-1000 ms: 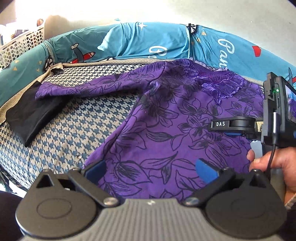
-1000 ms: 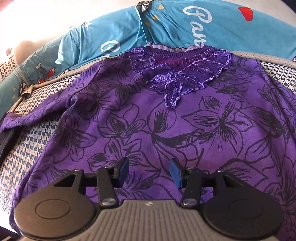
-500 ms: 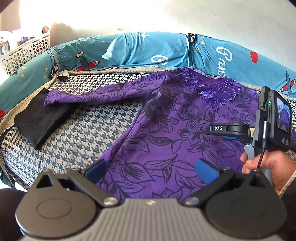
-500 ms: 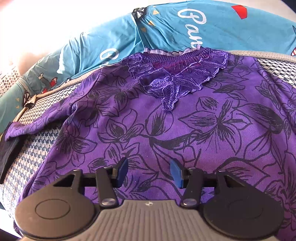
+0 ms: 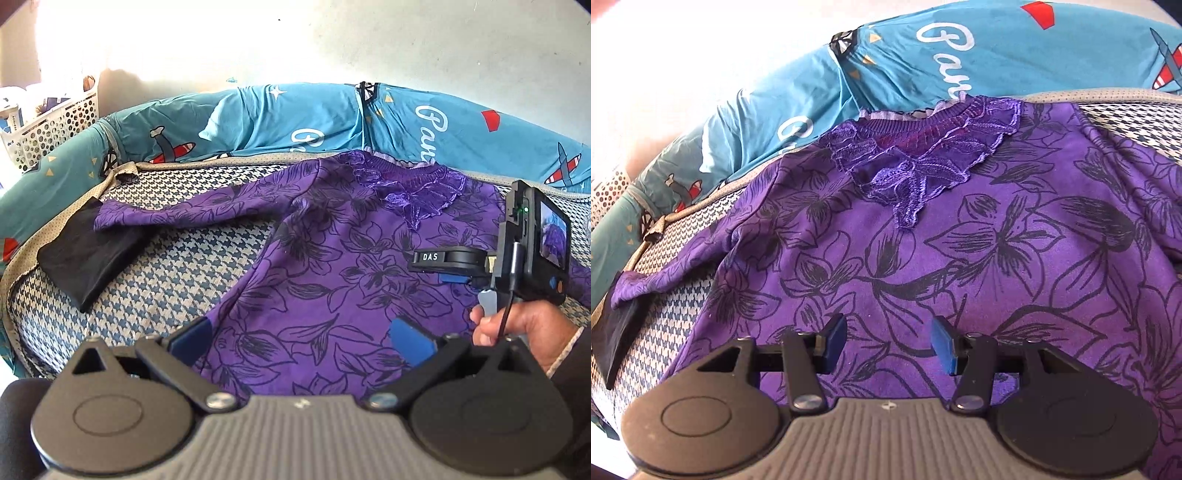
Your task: Fold clothes
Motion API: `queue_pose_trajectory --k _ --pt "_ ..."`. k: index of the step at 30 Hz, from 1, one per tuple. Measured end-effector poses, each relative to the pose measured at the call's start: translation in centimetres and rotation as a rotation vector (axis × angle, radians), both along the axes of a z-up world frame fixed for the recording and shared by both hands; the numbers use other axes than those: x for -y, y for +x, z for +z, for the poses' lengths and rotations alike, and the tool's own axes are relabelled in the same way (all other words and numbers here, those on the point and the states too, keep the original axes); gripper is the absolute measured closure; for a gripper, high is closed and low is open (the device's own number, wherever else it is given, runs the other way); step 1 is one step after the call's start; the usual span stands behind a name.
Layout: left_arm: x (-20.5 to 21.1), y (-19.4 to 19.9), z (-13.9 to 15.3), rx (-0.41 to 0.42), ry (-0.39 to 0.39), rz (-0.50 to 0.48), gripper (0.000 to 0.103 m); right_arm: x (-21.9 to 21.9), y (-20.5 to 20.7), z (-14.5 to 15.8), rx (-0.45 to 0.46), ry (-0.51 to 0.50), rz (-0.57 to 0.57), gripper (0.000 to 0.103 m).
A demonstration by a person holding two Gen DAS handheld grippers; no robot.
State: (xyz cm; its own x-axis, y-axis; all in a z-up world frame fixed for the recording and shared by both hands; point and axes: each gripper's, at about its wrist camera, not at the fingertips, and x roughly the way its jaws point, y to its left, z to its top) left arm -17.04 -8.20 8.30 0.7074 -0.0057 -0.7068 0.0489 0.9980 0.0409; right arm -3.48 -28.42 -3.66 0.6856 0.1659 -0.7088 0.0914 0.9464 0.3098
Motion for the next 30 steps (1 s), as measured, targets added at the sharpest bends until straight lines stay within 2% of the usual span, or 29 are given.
queue_pose_trajectory --k 6,10,14,17,20,25,30 --pt "0.7 -0.3 0.1 0.001 0.006 -0.02 0.0 0.8 -0.3 0.0 -0.007 0.026 -0.02 0.053" --pt "0.7 -0.4 0.1 0.005 -0.001 -0.021 0.0 0.6 -0.6 0.3 0.011 0.05 0.013 0.053" --pt "0.5 -0.4 -0.1 0.0 -0.008 -0.017 0.0 -0.6 -0.8 0.4 0.018 0.017 0.078 0.053" --pt "0.4 -0.3 -0.3 -0.005 -0.013 -0.018 0.0 -1.0 -0.8 0.3 0.019 -0.001 0.085 0.053" --pt "0.3 -0.2 -0.4 -0.007 -0.02 -0.018 0.0 -0.8 -0.8 0.3 0.016 0.02 0.072 0.053" --pt "0.0 0.1 -1.0 -0.022 -0.03 -0.017 0.0 -1.3 -1.2 0.7 0.05 0.027 0.12 0.053" --pt "-0.4 0.5 -1.7 -0.04 -0.04 -0.014 0.0 -2.4 -0.8 0.1 0.011 -0.027 0.143 0.053"
